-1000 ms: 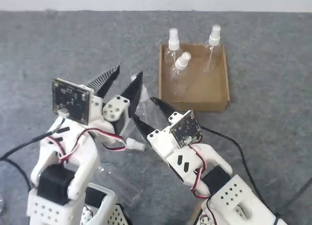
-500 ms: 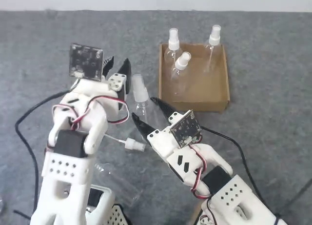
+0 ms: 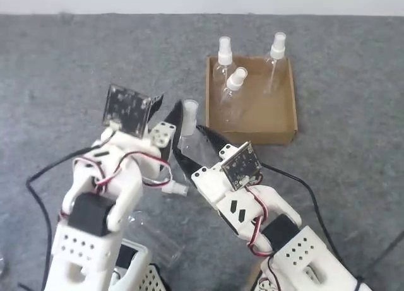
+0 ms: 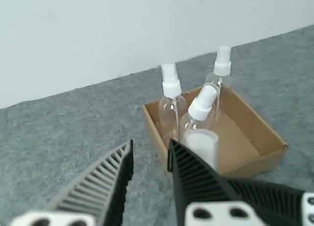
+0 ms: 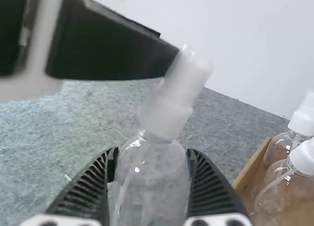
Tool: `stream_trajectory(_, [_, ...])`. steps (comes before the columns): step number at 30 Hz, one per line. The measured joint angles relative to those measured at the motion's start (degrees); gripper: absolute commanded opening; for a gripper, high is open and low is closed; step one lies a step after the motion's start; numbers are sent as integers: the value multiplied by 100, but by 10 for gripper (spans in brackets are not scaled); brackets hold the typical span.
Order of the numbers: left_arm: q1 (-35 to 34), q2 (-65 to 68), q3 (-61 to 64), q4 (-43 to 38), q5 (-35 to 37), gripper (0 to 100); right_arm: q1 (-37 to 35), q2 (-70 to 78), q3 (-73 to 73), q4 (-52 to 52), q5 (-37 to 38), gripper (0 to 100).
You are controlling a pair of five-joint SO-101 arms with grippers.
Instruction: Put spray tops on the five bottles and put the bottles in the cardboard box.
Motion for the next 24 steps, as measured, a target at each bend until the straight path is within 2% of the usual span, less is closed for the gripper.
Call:
stream_trajectory(6, [-167, -466, -18, 0, 0, 105, -18, 0, 0, 0, 0, 6])
stream_trajectory(9, [-440, -492, -387, 0, 0, 105, -18, 0, 0, 0, 0, 6])
stream_trajectory(13, [-396, -457, -976, -123, 0, 105, -18, 0, 0, 0, 0, 6])
stream_trajectory(20, [-158, 1099, -1503, -229, 0, 105, -26, 0, 0, 0, 0, 6])
stream_trajectory(24, [-149, 1284, -1495, -220, -9, 105, -26, 0, 0, 0, 0, 6])
